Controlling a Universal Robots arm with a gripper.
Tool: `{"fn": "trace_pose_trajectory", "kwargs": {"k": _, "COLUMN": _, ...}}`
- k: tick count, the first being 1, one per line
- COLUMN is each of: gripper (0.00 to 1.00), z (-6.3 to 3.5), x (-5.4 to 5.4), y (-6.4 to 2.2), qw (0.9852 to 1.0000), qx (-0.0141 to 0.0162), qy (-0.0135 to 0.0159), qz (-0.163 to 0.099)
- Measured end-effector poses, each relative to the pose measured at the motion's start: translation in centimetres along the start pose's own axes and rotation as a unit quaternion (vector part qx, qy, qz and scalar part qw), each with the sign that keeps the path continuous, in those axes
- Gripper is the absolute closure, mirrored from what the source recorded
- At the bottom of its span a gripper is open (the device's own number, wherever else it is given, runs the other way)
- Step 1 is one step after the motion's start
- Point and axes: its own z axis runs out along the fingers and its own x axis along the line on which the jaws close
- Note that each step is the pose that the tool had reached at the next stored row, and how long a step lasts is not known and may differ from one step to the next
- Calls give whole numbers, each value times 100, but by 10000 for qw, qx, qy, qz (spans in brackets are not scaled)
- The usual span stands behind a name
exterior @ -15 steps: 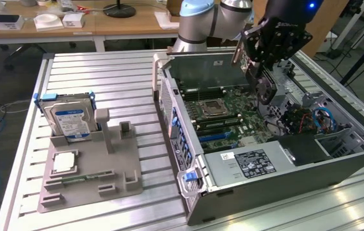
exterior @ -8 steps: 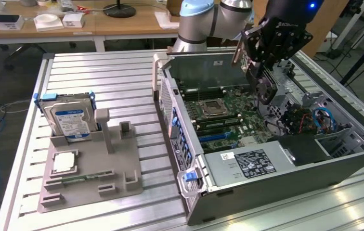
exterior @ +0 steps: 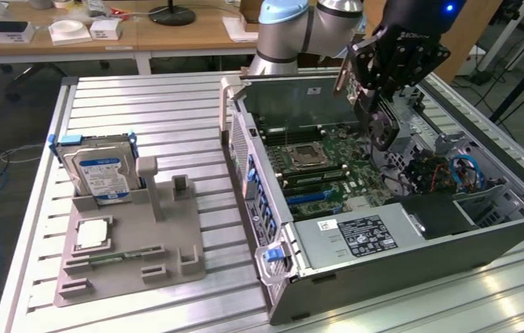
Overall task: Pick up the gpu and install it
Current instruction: 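Insert the gpu into the slot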
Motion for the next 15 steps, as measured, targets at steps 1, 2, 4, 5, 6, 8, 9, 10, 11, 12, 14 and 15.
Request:
{"fn": "trace_pose_trajectory", "kwargs": {"k": 1, "gripper": 74, "z": 0, "x": -1, "y": 0, "qw": 10000, "qx": 0, "qy": 3, "qz": -44}}
{"fn": "trace_pose_trajectory", "kwargs": {"k": 2, "gripper": 74, "z": 1, "x": -2, "y": 0, "qw": 10000, "qx": -1, "qy": 6, "qz": -93}}
{"fn": "trace_pose_trajectory", "kwargs": {"k": 4, "gripper": 74, "z": 1, "x": -4, "y": 0, "qw": 9998, "qx": -3, "qy": 14, "qz": -210}}
{"fn": "trace_pose_trajectory", "kwargs": {"k": 5, "gripper": 74, "z": 1, "x": -5, "y": 0, "qw": 9996, "qx": -4, "qy": 18, "qz": -273}}
{"fn": "trace_pose_trajectory", "kwargs": {"k": 6, "gripper": 74, "z": 1, "x": -6, "y": 0, "qw": 9994, "qx": -5, "qy": 22, "qz": -338}}
{"fn": "trace_pose_trajectory", "kwargs": {"k": 8, "gripper": 74, "z": 1, "x": -7, "y": 0, "qw": 9989, "qx": -8, "qy": 32, "qz": -476}}
{"fn": "trace_pose_trajectory", "kwargs": {"k": 9, "gripper": 74, "z": 2, "x": -8, "y": 0, "qw": 9985, "qx": -9, "qy": 36, "qz": -545}}
{"fn": "trace_pose_trajectory", "kwargs": {"k": 10, "gripper": 74, "z": 2, "x": -9, "y": 0, "qw": 9981, "qx": -10, "qy": 41, "qz": -615}}
{"fn": "trace_pose_trajectory", "kwargs": {"k": 11, "gripper": 74, "z": 2, "x": -9, "y": 0, "qw": 9976, "qx": -11, "qy": 46, "qz": -687}}
{"fn": "trace_pose_trajectory", "kwargs": {"k": 12, "gripper": 74, "z": 2, "x": -9, "y": 0, "qw": 9971, "qx": -12, "qy": 51, "qz": -760}}
{"fn": "trace_pose_trajectory", "kwargs": {"k": 14, "gripper": 74, "z": 2, "x": -10, "y": 0, "qw": 9959, "qx": -14, "qy": 61, "qz": -906}}
{"fn": "trace_pose_trajectory", "kwargs": {"k": 15, "gripper": 74, "z": 2, "x": -10, "y": 0, "qw": 9951, "qx": -15, "qy": 66, "qz": -983}}
